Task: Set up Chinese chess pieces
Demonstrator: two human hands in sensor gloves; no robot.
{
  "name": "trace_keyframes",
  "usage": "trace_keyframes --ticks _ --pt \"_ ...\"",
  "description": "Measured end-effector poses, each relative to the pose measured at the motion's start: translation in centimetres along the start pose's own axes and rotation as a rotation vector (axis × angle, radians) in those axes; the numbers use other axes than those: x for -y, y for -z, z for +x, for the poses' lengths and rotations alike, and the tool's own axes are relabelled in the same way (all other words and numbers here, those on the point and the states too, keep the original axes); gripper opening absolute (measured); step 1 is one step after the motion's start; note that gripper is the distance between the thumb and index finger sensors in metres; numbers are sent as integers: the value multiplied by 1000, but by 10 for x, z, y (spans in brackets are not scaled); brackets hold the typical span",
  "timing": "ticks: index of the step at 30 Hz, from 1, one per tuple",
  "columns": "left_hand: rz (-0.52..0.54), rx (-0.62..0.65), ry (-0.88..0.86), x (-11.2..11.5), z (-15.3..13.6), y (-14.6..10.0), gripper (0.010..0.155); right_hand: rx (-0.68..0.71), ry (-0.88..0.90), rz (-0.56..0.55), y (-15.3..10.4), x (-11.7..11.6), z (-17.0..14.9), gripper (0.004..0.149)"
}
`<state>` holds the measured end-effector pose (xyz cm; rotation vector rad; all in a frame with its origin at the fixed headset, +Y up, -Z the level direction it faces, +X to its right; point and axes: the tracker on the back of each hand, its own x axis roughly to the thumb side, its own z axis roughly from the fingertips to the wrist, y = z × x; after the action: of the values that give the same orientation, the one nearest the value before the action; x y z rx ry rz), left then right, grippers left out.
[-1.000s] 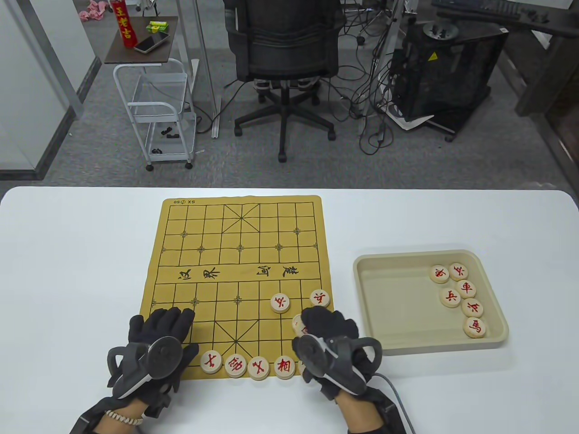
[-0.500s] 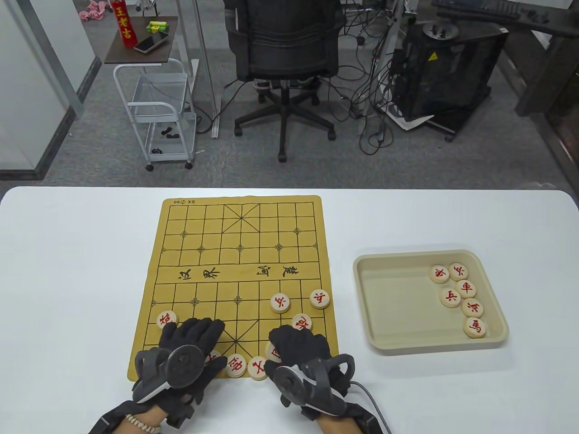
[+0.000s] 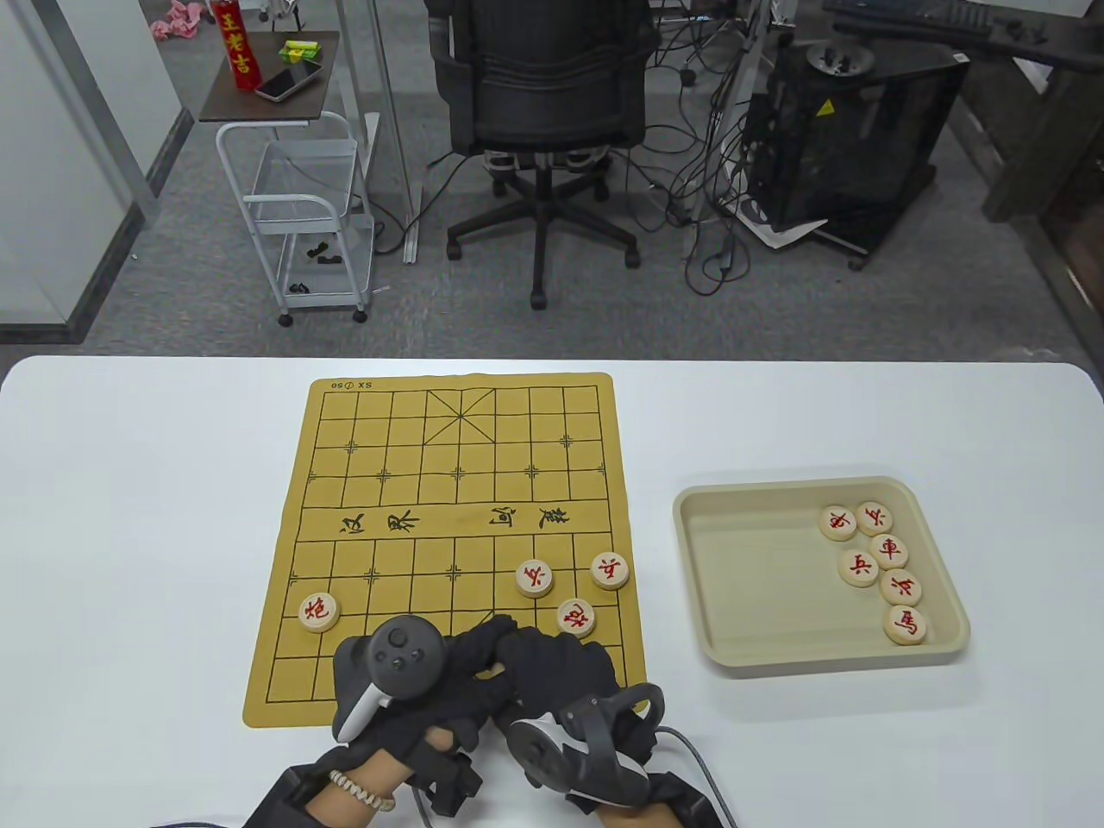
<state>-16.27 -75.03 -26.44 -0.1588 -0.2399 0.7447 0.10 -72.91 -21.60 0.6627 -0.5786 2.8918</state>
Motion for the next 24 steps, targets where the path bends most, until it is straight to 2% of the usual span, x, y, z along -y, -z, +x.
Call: trace_keyframes --ticks 4,7,9,11,14,19,24 --pt "-4 -7 -1 1 -2 1 64 26 13 28 0 -3 -4 76" --pt "19 -20 9 -8 -7 -1 63 18 57 66 -1 -7 -12 75" --pt "36 -25 40 -19 -11 -3 63 -12 -4 83 -2 -10 -18 76" --pt "62 -33 105 -35 -17 -8 63 -50 -84 116 -2 -17 -30 84" --pt "58 -65 208 -56 -26 -16 62 -116 -98 158 -1 -22 -45 89" --pt "-3 -150 351 -78 -53 -25 61 -184 -102 199 -1 -27 -62 91" --pt "-105 -230 446 -81 -81 -29 60 -209 -96 214 -1 -29 -68 90"
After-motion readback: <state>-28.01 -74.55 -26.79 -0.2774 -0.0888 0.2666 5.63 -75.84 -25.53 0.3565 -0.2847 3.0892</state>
